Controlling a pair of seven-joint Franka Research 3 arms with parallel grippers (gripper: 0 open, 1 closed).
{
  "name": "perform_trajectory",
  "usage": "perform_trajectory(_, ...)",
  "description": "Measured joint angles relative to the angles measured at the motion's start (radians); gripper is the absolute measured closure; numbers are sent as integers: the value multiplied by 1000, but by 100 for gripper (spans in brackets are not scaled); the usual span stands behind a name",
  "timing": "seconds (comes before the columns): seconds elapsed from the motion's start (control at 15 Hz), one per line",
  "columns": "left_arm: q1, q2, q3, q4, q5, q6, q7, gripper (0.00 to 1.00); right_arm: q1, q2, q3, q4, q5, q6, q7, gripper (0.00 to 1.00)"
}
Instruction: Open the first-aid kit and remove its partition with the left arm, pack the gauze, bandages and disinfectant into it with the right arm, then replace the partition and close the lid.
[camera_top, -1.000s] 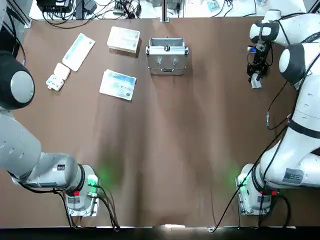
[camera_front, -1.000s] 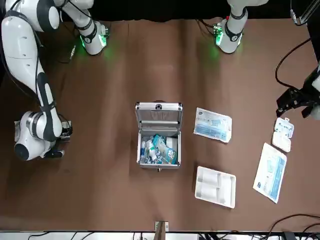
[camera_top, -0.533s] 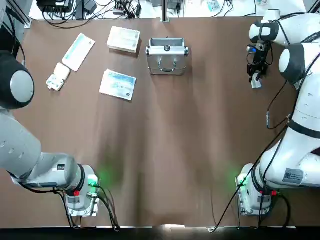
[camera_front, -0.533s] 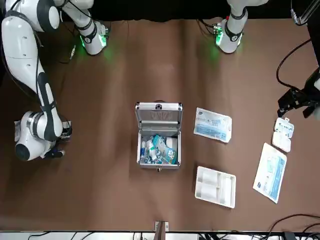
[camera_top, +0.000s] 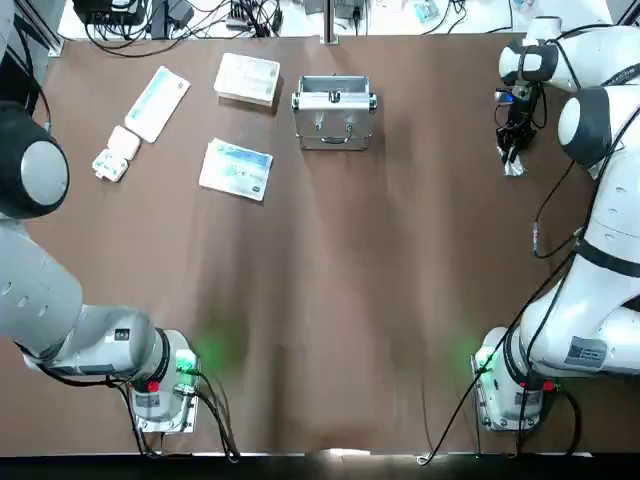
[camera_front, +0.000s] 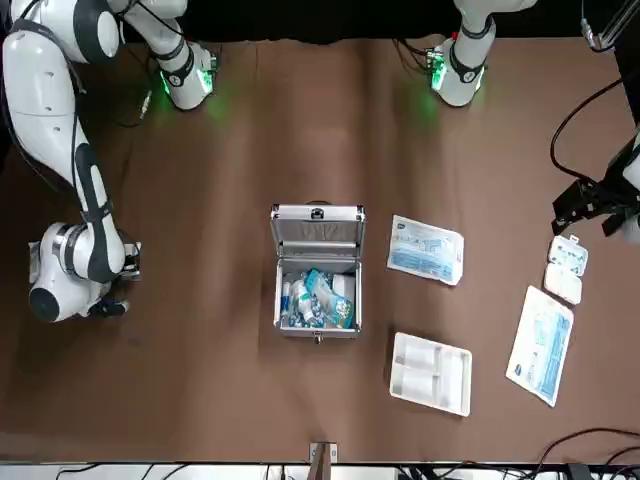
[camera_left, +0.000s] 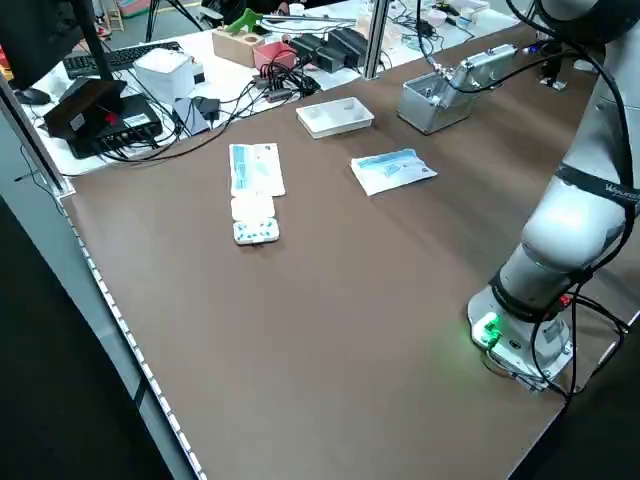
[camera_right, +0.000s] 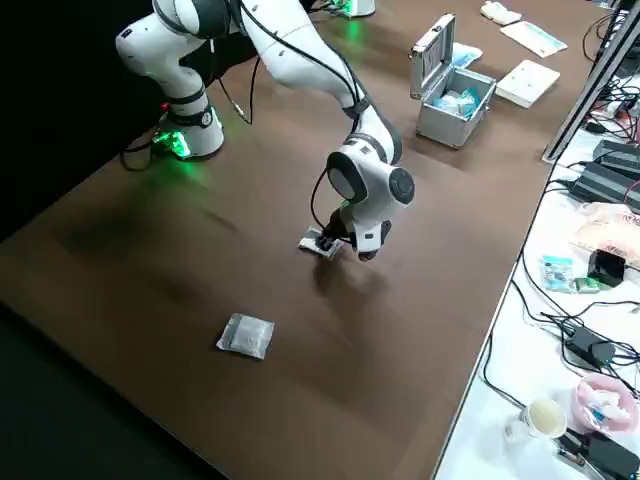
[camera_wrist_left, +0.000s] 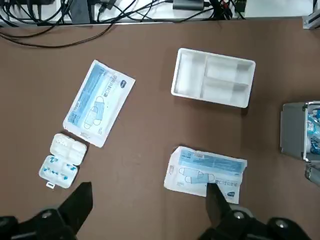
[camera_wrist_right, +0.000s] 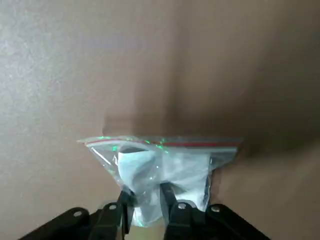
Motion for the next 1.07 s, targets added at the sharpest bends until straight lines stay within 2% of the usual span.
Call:
perform_trajectory(0.47,0,0,0,-39,0,0,0,0,-4,1,-4,14,-1,4,0,77)
perform_trajectory(0.6,0,1,0,-52,0,0,0,0,-4,1,-4,15,-1,4,0,80)
perform_trajectory(0.67,0,1,0,-56,0,0,0,0,-5,1,-5,16,-2,3,1,88)
perform_trajectory(0.87,-1,1,-1,-59,0,2,0,0,-5,1,-5,19,-2,-5,1,96)
perform_trajectory(1.07,-1,10,-5,-65,0,32,0,0,-2,1,-3,21,-2,-6,1,96)
